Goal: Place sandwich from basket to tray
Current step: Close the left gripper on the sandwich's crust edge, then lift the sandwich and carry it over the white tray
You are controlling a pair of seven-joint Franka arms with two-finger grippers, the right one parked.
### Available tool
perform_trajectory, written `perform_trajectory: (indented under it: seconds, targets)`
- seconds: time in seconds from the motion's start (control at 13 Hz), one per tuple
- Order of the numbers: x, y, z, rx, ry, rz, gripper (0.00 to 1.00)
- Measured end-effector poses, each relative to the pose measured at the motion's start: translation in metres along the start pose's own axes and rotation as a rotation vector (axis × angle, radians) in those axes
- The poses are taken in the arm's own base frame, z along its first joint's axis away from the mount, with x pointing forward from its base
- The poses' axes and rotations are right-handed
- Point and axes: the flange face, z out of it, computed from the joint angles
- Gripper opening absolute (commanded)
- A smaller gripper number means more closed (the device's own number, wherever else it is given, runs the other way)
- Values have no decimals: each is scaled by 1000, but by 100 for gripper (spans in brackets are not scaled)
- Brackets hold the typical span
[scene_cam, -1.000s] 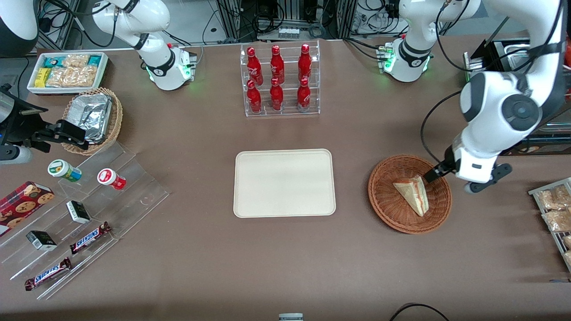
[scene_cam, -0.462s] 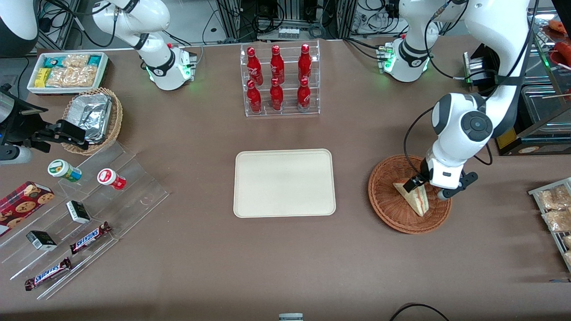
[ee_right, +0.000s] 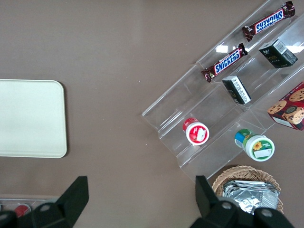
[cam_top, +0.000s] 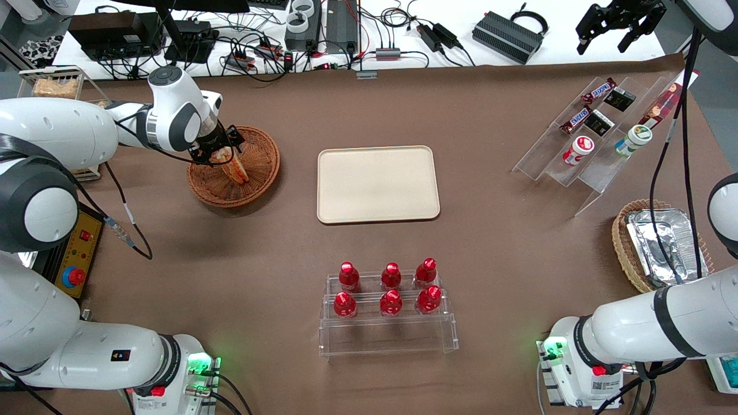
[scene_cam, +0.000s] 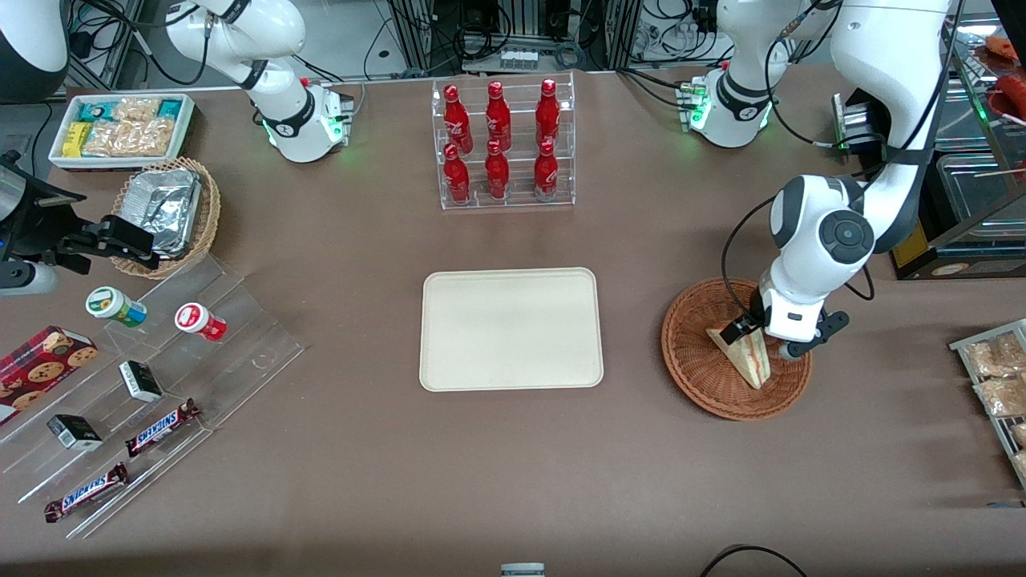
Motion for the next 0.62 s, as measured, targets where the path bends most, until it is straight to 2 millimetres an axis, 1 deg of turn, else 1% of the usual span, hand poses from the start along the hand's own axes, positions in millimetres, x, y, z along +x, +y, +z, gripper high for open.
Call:
perform_trajectory:
  seconds: [0.08, 0.15, 0.23, 0.46, 0.62]
  targets:
    - [1, -1, 0, 0, 0, -2, 13]
    - [2, -2, 0, 0, 2, -4, 2]
    - [2, -2, 0, -2, 4, -5, 0]
    - [4, 0, -3, -7, 10, -5, 0]
    - [7, 2, -15, -5, 11, -4, 0]
